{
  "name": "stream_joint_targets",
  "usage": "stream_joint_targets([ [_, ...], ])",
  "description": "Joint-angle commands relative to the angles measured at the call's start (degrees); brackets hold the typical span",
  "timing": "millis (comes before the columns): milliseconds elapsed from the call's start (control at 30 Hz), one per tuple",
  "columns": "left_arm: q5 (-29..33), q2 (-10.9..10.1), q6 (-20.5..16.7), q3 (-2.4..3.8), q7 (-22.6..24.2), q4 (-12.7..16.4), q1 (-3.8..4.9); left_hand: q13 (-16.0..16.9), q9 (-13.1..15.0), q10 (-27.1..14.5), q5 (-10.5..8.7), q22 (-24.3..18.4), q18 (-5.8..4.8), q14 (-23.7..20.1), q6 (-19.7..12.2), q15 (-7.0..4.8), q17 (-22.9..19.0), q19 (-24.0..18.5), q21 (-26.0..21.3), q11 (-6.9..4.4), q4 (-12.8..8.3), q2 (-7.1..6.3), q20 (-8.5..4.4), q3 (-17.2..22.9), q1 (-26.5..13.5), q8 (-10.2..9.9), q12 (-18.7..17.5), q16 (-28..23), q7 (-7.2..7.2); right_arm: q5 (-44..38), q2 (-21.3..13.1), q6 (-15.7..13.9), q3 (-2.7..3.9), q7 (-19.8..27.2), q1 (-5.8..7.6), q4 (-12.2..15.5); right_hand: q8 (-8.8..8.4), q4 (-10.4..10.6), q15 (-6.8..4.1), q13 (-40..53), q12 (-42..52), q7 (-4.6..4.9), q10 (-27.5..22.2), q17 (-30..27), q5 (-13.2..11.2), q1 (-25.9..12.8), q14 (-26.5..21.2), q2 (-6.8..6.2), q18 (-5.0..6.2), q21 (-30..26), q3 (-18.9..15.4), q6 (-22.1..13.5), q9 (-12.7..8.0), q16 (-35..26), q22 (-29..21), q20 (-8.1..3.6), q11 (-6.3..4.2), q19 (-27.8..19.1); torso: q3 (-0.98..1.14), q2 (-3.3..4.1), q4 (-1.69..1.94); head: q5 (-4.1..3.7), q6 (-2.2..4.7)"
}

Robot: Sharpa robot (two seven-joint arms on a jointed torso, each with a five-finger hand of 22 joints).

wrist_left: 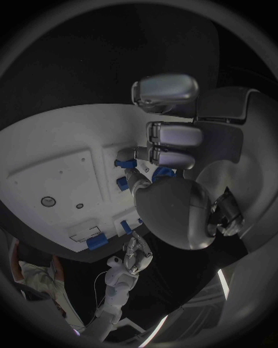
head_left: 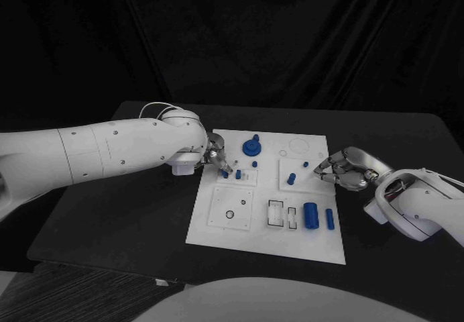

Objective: Assemble the parts on the task board

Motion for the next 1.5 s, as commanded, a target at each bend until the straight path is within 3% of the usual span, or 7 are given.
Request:
stream_joint_targets([
  [33, 0.21, 0.04, 0.94, -0.24, 0.22, 0.22, -0.52, 14.62, 0.10, 6.19, -0.38, 11.51, -0.62, 6.45, -1.25, 0.00, 15.14, -0.16, -0.72, 0.08, 1.29, -0.54, -0.07, -0.87, -1.37, -1.88, -0.04, 0.58, 0.00, -0.27, -0.08, 0.05, 0.02, -0.79, -0.17, 0.12, 0.97, 0.11, -0.61, 5.85, -1.86, -0.08, 3.91, 3.21, 0.77, 2.24, 2.73, 1.17, 0.13, -1.13, 2.05, -0.51, 0.87, -0.79, 7.85, 0.02, -0.84, -0.45, -0.01, -0.02, 0.01, 0.00, 0.00],
  [500, 0.21, -0.01, 1.67, -0.24, 0.15, 0.48, -0.58, 14.62, -0.67, 6.19, -1.90, 11.48, -0.59, 6.45, -1.03, 0.24, 15.14, -0.20, -0.92, 0.37, 5.08, 0.21, 0.15, -5.00, -2.94, -2.85, -0.04, 0.58, 0.31, -0.27, 0.02, 0.24, 0.02, -0.95, -0.25, 0.06, 0.97, 0.11, -0.61, 5.85, -1.86, -0.08, 3.91, 3.21, 0.77, 2.24, 2.73, 1.17, 0.13, -1.13, 2.05, -0.51, 0.87, -0.79, 7.85, 0.02, -0.84, -0.45, 0.01, 0.00, 0.00, 0.00, 0.00],
  [1033, 0.20, -0.21, 3.07, -0.24, -0.03, 0.48, -0.60, 14.62, -0.29, 6.19, -2.02, 11.53, -0.61, 6.45, 0.22, 0.24, 15.14, -0.12, -0.79, 0.30, 6.65, 0.94, 0.20, -7.48, -4.39, -2.32, -0.04, 0.58, 0.12, -0.27, 0.07, 0.36, 0.02, -1.01, -0.30, -0.08, 0.90, 0.12, -0.59, 5.83, -1.90, -0.04, 3.89, 3.12, 0.78, 2.25, 2.71, 1.18, 0.15, -1.28, 2.15, -0.65, 0.86, -0.90, 7.81, 0.03, -0.80, -0.49, -0.01, 0.00, -0.01, 0.03, 0.00],
  [1367, 0.20, -0.37, 3.02, -0.24, -0.04, 0.41, -0.60, 14.62, 2.82, 6.19, -1.97, 11.57, -0.63, 6.45, 0.22, -0.01, 15.14, 0.01, -0.63, -0.01, 6.66, 1.76, 0.00, -9.45, -4.94, -0.30, -0.04, 0.58, -0.27, -0.27, 0.19, 0.49, 0.02, -1.06, -0.31, -0.24, 0.90, 0.12, -0.59, 5.83, -1.90, -0.04, 3.89, 3.12, 0.78, 2.25, 2.71, 1.18, 0.15, -1.28, 2.15, -0.65, 0.86, -0.90, 7.81, 0.03, -0.80, -0.49, -0.02, -0.02, 0.01, 0.08, 0.00],
  [1500, 0.20, -0.40, 2.44, -0.24, 0.05, 0.40, -0.60, 14.62, 7.32, 6.19, -1.58, 11.60, -0.65, 6.45, -0.43, -0.23, 15.14, 0.08, -0.53, -0.25, 6.59, 2.41, -0.25, -11.45, -5.40, 2.35, -0.04, 0.58, -0.68, -0.27, 0.28, 0.55, 0.02, -1.06, -0.31, -0.31, 0.90, 0.12, -0.59, 5.83, -1.90, -0.04, 3.89, 3.12, 0.78, 2.25, 2.71, 1.18, 0.15, -1.28, 2.15, -0.65, 0.86, -0.90, 7.81, 0.03, -0.80, -0.49, -0.01, 0.01, 0.01, 0.13, 0.00],
])
